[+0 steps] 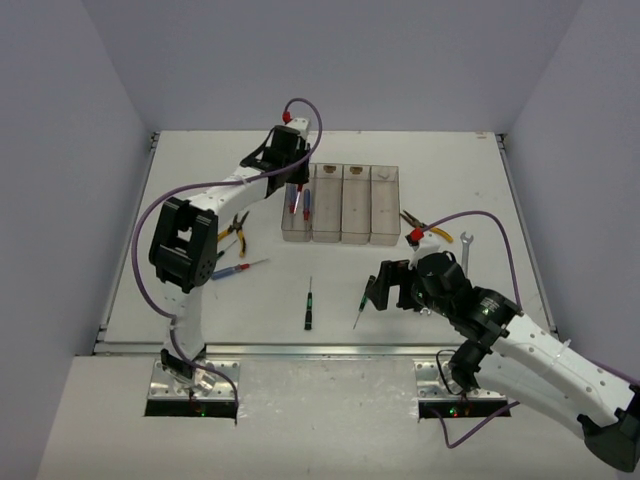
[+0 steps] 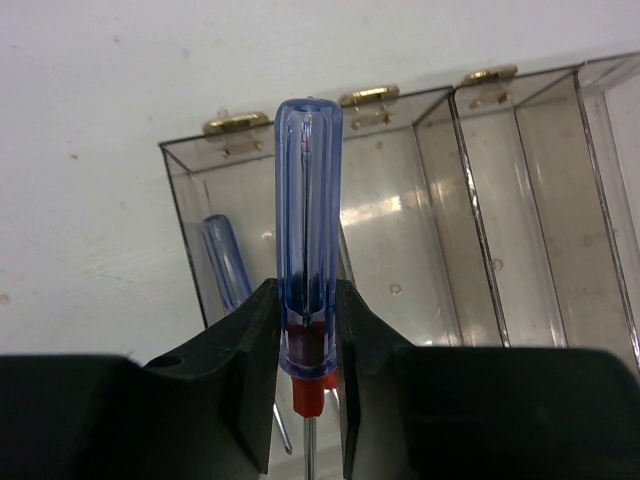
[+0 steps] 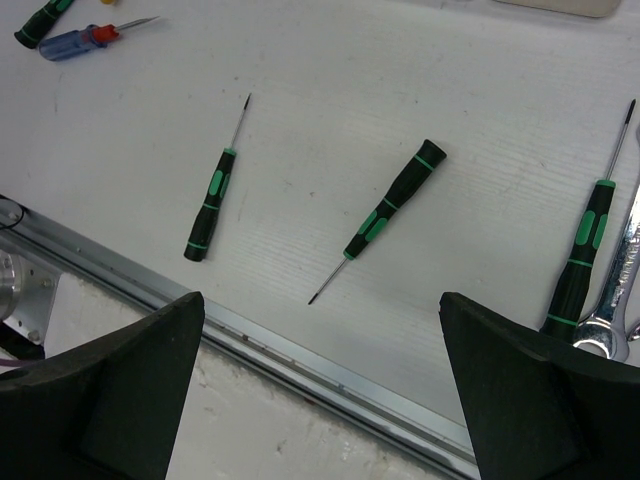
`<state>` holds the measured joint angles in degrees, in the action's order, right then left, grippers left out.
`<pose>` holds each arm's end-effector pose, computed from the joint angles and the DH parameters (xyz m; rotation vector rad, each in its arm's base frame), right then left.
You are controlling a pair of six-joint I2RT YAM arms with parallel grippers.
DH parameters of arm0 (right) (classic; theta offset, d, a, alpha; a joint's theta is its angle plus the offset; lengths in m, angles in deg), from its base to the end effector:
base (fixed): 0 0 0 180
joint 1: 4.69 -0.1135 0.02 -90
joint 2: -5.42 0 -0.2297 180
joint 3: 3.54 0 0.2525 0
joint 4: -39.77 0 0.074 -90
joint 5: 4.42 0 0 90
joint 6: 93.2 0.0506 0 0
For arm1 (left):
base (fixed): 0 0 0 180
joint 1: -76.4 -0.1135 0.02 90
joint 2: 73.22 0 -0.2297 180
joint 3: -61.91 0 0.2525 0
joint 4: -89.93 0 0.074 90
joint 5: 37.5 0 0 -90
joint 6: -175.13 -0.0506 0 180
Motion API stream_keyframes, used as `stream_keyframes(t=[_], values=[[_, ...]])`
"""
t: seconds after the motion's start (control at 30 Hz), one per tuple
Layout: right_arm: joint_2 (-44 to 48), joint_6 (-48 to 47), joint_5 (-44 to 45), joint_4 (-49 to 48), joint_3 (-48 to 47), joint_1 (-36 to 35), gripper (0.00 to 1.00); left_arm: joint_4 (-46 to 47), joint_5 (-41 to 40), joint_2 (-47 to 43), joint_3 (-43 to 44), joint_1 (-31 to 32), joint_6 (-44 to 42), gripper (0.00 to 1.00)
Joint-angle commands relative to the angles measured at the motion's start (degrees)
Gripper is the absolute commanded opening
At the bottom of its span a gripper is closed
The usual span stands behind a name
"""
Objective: Sort the tools into containers
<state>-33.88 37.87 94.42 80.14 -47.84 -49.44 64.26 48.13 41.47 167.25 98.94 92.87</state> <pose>0.1439 0.1317 0.2092 0.0176 2.2620 0.6668 0.4328 -0.1755 0.2098 0.2387 2.1751 -0.2167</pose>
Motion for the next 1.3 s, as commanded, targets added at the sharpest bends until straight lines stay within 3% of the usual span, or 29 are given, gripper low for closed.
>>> stream_keyframes(t=[0.0, 0.13, 0.27, 0.43, 0.47, 0.5, 0.57, 0.67, 0.83, 1.0, 1.27], values=[[-0.59, -0.67, 0.7, -1.83, -0.17, -0.02, 0.99, 1.11, 3.03, -0.69, 2.87, 0.57, 1.1, 0.26], [-1.04, -0.72, 0.13, -1.83, -0.3, -0.07, 0.99, -0.07, 0.31, -0.46, 1.98, 0.48, 3.85, 0.53], [-0.89, -0.72, 0.34, -1.83, -0.3, -0.01, 0.99, -2.08, -3.02, -1.47, 1.99, 0.26, 6.32, 0.7], [-1.31, -1.17, 0.57, -1.83, -0.57, -0.07, 0.99, -8.56, -8.52, -6.89, 0.97, 0.31, 11.72, 0.84], [-1.4, -1.34, 0.65, -1.83, -0.66, 0.01, 0.99, -10.28, -12.12, -10.34, -0.26, 0.39, 13.81, 0.89], [-1.56, -1.34, 0.74, -1.75, -0.66, 0.02, 0.99, -11.77, -14.05, -12.43, -1.91, 0.4, 16.21, 1.0], [-1.74, -1.58, 0.91, -1.82, -0.66, -0.07, 0.99, -17.08, -18.3, -16.94, -8.37, 0.4, 26.08, 1.0], [-2.31, -1.6, 0.83, -2.0, -0.57, -0.07, 0.99, -25.4, -24.98, -26.07, -18.9, 0.23, 49.02, 1.0], [-2.63, -0.59, -0.89, -3.64, 0.53, -0.07, 0.99, -40.72, -26.54, -29.4, -27.81, -0.36, 75.35, 0.99], [-3.28, 0.42, -2.9, -4.91, 1.78, -0.07, 0.99, -40.65, -21.27, -26.51, -33.89, -4.91, 83.05, 0.91], [-3.57, -0.79, -1.68, -3.59, 1.78, -0.07, 0.99, -36.53, -18.04, -23.46, -36.38, -10.48, 82.2, 0.88]])
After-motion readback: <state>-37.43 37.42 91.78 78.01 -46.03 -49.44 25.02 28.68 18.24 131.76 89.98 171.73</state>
